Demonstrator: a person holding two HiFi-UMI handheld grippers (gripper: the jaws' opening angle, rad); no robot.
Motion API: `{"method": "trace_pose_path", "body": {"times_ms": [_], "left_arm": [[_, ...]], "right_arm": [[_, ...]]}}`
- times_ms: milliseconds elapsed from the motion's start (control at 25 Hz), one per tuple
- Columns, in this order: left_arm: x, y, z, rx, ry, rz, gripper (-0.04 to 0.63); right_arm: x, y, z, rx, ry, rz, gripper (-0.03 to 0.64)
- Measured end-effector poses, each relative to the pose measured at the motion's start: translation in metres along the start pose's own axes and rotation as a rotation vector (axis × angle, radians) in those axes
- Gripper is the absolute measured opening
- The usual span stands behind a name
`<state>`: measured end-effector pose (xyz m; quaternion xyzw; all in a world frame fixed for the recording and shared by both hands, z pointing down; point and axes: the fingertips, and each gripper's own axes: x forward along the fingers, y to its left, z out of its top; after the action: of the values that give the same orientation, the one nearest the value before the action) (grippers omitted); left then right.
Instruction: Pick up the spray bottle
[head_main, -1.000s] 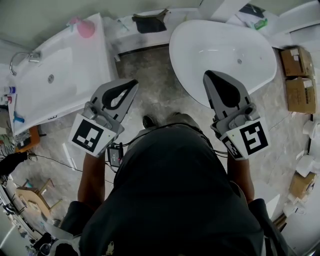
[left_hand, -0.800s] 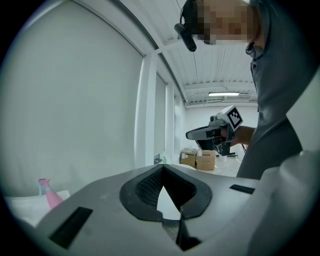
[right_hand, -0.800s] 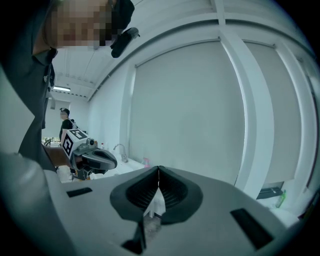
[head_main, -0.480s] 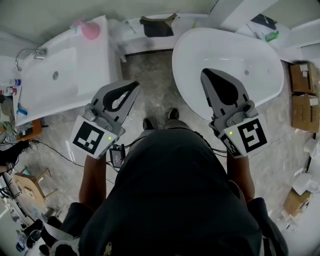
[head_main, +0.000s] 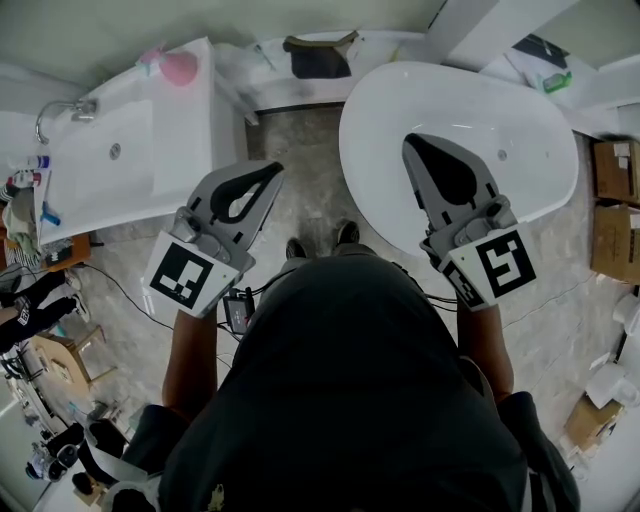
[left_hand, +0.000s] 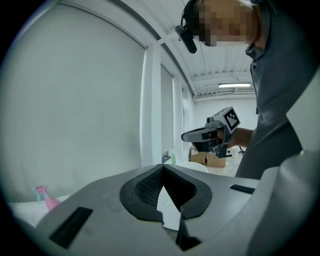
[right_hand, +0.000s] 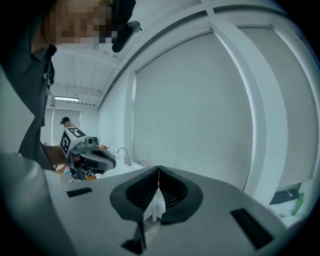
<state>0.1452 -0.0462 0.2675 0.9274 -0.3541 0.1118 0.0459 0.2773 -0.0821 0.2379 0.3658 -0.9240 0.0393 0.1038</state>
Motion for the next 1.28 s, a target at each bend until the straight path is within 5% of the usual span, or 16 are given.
{"method": "trace_pose_path", "body": {"times_ms": [640,1280], "left_arm": [[0.003,0.014,-0.003,-0.004,0.018,0.065,0.003],[-0.046,0.093,-0.006,-0.003,-0.056,-0.004,0.003]], "right_arm": [[0.013,-0.018,-0.012,0.005,0.019,0.036,0.009],[0.083,0.034,0.019,-0.023,0.042,-0.046,0.009]]}}
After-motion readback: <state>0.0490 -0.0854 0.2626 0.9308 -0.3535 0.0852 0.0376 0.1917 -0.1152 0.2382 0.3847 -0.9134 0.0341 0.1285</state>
